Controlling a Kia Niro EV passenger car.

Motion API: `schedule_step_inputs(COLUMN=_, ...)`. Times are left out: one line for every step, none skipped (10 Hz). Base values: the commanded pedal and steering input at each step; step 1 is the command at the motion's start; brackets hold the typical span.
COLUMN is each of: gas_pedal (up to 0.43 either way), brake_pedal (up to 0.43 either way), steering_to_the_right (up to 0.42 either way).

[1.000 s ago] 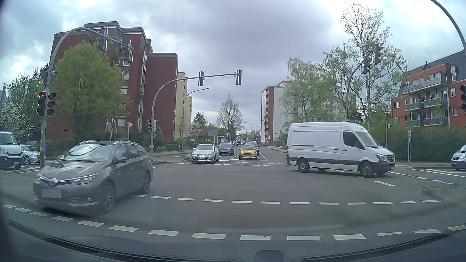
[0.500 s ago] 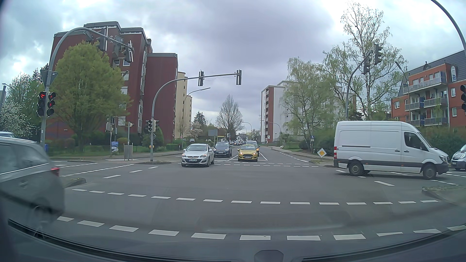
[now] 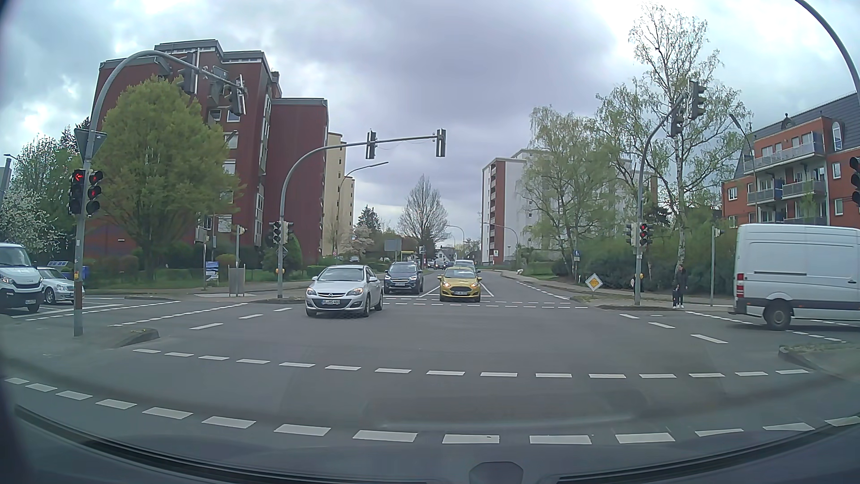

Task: Follow the waypoints while adhering to traffic rules and regulations

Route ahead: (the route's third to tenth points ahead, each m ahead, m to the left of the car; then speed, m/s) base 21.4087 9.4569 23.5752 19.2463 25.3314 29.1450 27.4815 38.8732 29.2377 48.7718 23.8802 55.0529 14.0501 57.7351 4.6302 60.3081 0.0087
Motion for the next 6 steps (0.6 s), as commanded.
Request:
schedule_step_inputs(gas_pedal=0.0, brake_pedal=0.28, steering_to_the_right=-0.01)
schedule_step_inputs(gas_pedal=0.0, brake_pedal=0.28, steering_to_the_right=-0.01)
schedule_step_inputs(gas_pedal=0.0, brake_pedal=0.28, steering_to_the_right=-0.01)
schedule_step_inputs(gas_pedal=0.0, brake_pedal=0.287, steering_to_the_right=-0.01)
schedule_step_inputs(gas_pedal=0.0, brake_pedal=0.28, steering_to_the_right=-0.01)
schedule_step_inputs(gas_pedal=0.0, brake_pedal=0.28, steering_to_the_right=-0.01)
